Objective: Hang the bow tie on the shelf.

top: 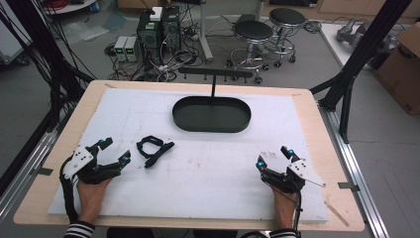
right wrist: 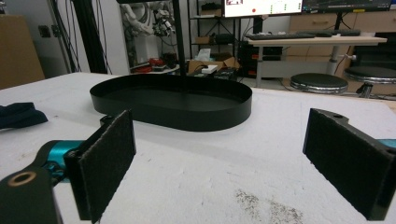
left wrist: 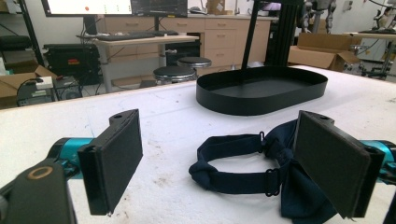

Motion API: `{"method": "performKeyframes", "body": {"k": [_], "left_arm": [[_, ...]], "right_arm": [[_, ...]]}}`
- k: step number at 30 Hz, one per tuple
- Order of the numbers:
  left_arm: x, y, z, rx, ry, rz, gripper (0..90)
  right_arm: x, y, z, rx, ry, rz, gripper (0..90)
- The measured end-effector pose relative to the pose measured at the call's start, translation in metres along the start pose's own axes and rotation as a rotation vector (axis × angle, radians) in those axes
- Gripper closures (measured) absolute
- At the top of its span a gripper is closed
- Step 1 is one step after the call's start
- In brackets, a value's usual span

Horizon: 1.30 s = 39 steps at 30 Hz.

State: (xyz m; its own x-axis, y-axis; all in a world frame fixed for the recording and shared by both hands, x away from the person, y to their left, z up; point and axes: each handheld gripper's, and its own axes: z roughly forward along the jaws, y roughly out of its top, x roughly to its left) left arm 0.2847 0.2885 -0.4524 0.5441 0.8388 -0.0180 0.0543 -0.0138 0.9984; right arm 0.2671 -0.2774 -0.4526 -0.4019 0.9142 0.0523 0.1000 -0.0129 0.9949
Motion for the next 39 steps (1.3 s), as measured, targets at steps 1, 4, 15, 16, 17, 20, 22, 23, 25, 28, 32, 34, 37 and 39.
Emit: {"method": "performKeyframes", "body": {"k": [1, 4, 15, 16, 17, 20, 22, 23, 25, 28, 32, 34, 37, 39], "left_arm": [[0.0, 0.0, 0.0, 0.0, 0.0, 0.0, 16.2], [-0.0002, 0.0, -0.0001, 0.0, -0.005, 0.007, 16.2], [0.0, 0.0, -0.0001, -0.003, 0.0, 0.002, 16.2], [0.0002, 0.0, -0.0002, -0.002, -0.001, 0.0, 16.2], [0.0001, 0.0, -0.0001, -0.002, -0.001, 0.001, 16.2], [-0.0006, 0.0001, 0.0002, 0.001, 0.004, 0.006, 16.2], [-0.0009, 0.0003, 0.0007, 0.005, 0.011, 0.007, 16.2], [-0.0009, 0.0003, 0.0007, 0.006, 0.012, 0.006, 16.2], [-0.0008, 0.0004, 0.0008, 0.006, 0.013, 0.005, 16.2], [-0.0008, 0.0004, 0.0007, 0.006, 0.012, 0.006, 16.2], [-0.0011, 0.0006, 0.0009, 0.006, 0.014, 0.011, 16.1], [-0.001, 0.0007, 0.0009, 0.005, 0.008, 0.012, 15.7], [-0.0006, 0.0013, 0.0007, 0.017, 0.012, 0.01, 15.7], [-0.0007, 0.0021, 0.0004, 0.027, 0.019, 0.017, 15.7]], "right_arm": [[0.0, 0.0, 0.0, 0.0, 0.0, 0.0, 8.4], [-0.0001, 0.0, -0.0002, 0.002, 0.0, 0.011, 8.4], [0.0022, -0.0008, -0.0017, -0.015, 0.0, -0.008, 8.4], [0.0022, -0.0008, -0.0017, -0.015, 0.0, -0.008, 8.4], [0.0017, -0.0008, -0.0015, -0.018, -0.003, -0.011, 8.4], [0.0013, -0.0007, -0.0017, -0.017, -0.005, -0.009, 8.4], [0.0015, -0.0007, -0.0017, -0.017, -0.005, -0.009, 8.4], [0.0019, -0.0008, -0.0016, -0.016, -0.006, -0.008, 8.4], [0.0019, -0.0008, -0.0015, -0.017, -0.006, -0.01, 8.4], [0.002, -0.0008, -0.0017, -0.016, -0.009, -0.007, 8.4], [0.0021, -0.0007, -0.0017, -0.016, -0.01, -0.008, 8.4], [0.0015, -0.0007, -0.0015, -0.018, -0.011, -0.011, 8.4], [0.0015, -0.0007, -0.0016, -0.019, -0.011, -0.011, 8.4], [0.0016, -0.0007, -0.0015, -0.02, -0.011, -0.01, 8.4]]}}
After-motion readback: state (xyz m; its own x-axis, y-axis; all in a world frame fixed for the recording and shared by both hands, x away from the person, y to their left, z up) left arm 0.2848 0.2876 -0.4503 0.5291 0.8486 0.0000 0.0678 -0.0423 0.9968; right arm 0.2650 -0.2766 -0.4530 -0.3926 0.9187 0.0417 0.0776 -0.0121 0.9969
